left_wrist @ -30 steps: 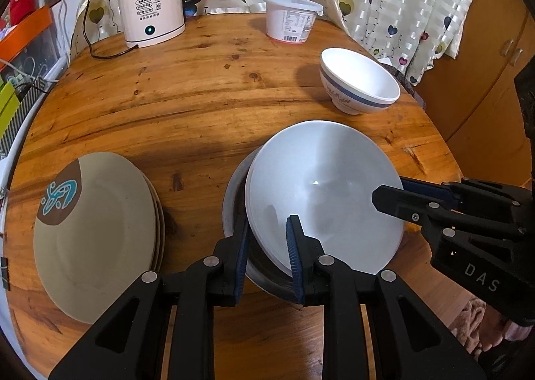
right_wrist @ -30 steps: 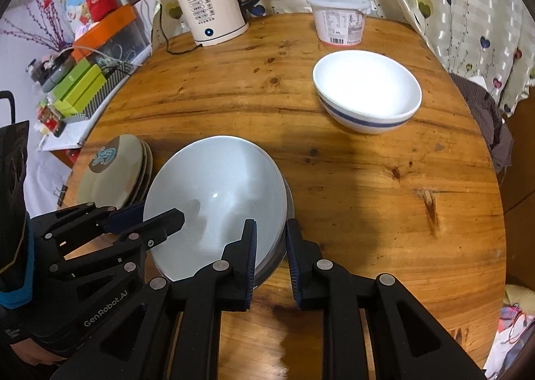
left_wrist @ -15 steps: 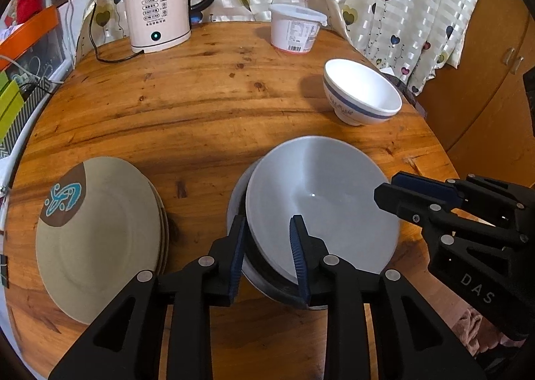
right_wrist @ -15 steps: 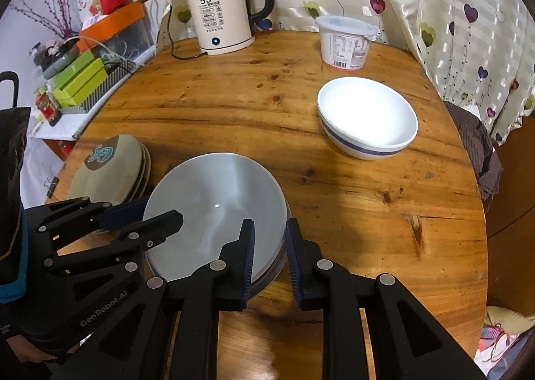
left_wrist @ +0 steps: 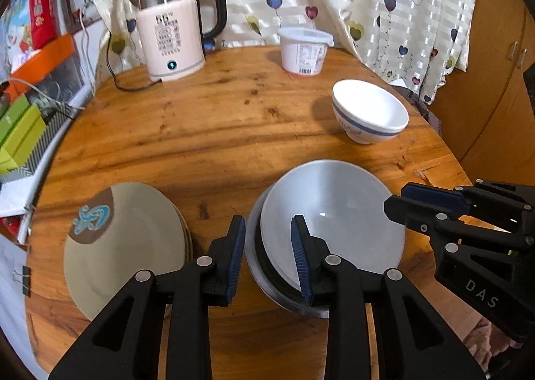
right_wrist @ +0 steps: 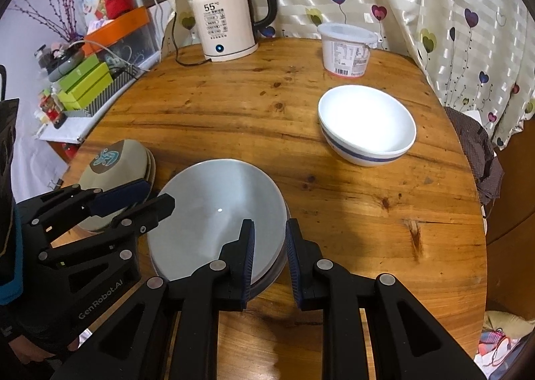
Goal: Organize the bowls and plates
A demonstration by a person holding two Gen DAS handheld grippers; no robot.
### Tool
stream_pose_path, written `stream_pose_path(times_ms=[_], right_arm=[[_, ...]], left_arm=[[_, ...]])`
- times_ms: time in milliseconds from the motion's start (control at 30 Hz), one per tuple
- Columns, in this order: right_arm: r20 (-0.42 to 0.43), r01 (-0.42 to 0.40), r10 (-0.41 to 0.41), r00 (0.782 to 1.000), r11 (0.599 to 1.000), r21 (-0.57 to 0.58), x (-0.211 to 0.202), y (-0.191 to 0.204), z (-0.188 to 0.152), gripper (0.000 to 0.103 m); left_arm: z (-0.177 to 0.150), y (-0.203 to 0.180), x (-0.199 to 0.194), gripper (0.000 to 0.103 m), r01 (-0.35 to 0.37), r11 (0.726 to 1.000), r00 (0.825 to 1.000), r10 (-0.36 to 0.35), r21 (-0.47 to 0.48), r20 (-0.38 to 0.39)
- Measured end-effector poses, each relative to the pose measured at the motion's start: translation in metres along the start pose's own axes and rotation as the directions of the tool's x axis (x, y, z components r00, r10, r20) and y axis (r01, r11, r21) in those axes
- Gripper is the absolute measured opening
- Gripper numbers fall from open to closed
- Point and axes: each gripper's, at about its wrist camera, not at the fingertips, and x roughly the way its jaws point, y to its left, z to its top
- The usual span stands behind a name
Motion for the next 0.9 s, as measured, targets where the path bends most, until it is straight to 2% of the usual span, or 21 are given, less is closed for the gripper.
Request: stream_pose_path(times_ms=[233, 533, 900], right_arm=[[0.040, 0.004, -0.003, 0.999, 1.000, -0.017, -0.014, 0.005, 0.000, 0.019], [0.053, -0.003, 0.005, 0.999, 1.000, -0.027, -0.020, 0.010, -0.001, 0.019], [0.057, -0.001, 0.004, 0.998, 0.999, -0.037, -0.022, 0.014, 0.000, 0.020]], left_arm=[[0.002, 0.001, -0.013, 0.029, -0.063, 0.998, 0.996, 0.062, 0.003, 0.066], [0.002, 0.007, -0.027, 0.029, -0.064, 0.998, 0.992, 0.066, -0.022, 0.107], [-0.001, 0.009, -0.029, 0.029, -0.055, 0.998, 0.993, 0.058, -0.027, 0.106]])
